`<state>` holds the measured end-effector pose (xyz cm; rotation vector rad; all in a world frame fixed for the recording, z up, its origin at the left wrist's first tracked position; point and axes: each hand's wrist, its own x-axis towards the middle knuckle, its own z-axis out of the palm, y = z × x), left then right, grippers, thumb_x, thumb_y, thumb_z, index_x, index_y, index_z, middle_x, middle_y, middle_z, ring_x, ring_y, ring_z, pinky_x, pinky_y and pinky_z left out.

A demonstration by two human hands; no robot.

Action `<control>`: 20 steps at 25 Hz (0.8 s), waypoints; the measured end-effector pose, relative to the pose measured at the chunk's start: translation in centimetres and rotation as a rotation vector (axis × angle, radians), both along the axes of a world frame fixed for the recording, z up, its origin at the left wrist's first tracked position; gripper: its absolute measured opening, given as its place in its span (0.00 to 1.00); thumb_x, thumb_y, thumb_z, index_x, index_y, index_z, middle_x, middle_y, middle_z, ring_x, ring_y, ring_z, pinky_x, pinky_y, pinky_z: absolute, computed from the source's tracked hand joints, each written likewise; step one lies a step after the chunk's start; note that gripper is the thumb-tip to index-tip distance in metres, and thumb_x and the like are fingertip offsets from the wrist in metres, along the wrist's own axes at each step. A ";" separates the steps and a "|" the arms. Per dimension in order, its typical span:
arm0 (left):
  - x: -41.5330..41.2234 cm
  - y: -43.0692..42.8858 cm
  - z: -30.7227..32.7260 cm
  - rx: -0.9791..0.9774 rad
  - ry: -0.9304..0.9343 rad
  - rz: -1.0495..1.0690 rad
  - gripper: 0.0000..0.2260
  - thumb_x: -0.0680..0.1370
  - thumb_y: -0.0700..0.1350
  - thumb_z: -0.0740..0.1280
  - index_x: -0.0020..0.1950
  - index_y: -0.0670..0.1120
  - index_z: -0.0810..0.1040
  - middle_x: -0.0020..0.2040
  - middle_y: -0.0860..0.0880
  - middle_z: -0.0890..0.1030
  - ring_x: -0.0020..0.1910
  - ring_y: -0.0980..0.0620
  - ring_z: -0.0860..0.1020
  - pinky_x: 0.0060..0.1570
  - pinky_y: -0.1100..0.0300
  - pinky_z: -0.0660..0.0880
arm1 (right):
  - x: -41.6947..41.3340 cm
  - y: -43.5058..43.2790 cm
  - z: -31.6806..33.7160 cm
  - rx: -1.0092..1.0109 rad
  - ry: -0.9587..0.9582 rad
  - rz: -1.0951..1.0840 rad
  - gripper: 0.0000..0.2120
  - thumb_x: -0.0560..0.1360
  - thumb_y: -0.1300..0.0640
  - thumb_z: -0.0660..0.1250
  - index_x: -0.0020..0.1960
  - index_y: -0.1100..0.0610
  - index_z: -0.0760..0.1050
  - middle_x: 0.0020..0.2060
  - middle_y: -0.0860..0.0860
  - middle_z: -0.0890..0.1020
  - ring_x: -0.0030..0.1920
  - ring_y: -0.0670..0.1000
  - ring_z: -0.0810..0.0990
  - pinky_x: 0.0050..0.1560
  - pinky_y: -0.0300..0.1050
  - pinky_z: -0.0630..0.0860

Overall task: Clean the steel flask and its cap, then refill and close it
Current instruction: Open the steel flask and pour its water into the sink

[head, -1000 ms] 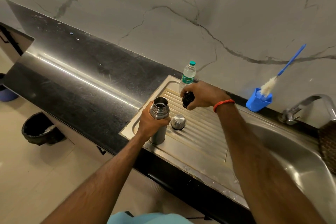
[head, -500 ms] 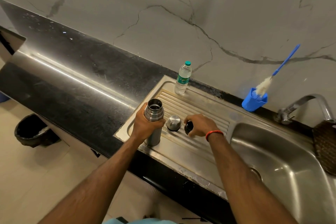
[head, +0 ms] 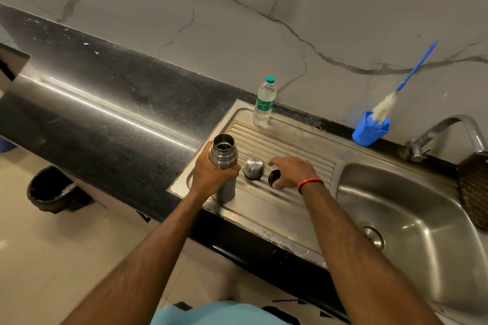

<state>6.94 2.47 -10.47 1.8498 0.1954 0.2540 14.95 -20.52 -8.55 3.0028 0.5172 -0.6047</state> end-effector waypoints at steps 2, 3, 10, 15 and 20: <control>-0.1 0.3 0.0 0.032 0.015 0.000 0.32 0.61 0.50 0.83 0.62 0.54 0.74 0.54 0.54 0.82 0.52 0.56 0.82 0.53 0.51 0.82 | 0.4 0.4 1.2 0.028 -0.011 0.012 0.32 0.71 0.43 0.74 0.72 0.42 0.67 0.69 0.50 0.75 0.67 0.56 0.73 0.66 0.57 0.69; -0.1 0.5 0.0 0.064 0.024 0.009 0.34 0.59 0.55 0.82 0.62 0.55 0.73 0.55 0.55 0.81 0.53 0.56 0.81 0.54 0.50 0.82 | 0.4 0.8 1.9 0.033 -0.040 0.027 0.32 0.72 0.42 0.73 0.72 0.43 0.67 0.69 0.50 0.75 0.68 0.56 0.72 0.67 0.58 0.68; -1.7 0.1 0.9 0.115 -0.120 0.113 0.34 0.60 0.59 0.82 0.61 0.50 0.77 0.55 0.55 0.83 0.53 0.57 0.81 0.52 0.52 0.82 | -0.9 4.1 6.6 0.310 -0.057 0.166 0.33 0.72 0.46 0.76 0.73 0.43 0.67 0.71 0.49 0.74 0.70 0.54 0.71 0.70 0.56 0.68; -1.7 0.5 2.4 0.156 -0.194 0.085 0.30 0.61 0.61 0.81 0.58 0.47 0.83 0.50 0.53 0.86 0.47 0.58 0.84 0.47 0.52 0.84 | -3.1 5.9 5.6 0.538 0.097 0.165 0.44 0.67 0.48 0.80 0.77 0.47 0.61 0.71 0.52 0.74 0.70 0.54 0.72 0.68 0.58 0.72; -1.1 -1.1 6.1 0.123 -0.320 -0.051 0.27 0.63 0.55 0.83 0.57 0.45 0.84 0.49 0.53 0.86 0.46 0.56 0.85 0.45 0.59 0.83 | -4.1 5.3 6.3 0.838 0.078 0.081 0.44 0.67 0.51 0.81 0.76 0.49 0.61 0.68 0.51 0.76 0.64 0.52 0.76 0.64 0.48 0.75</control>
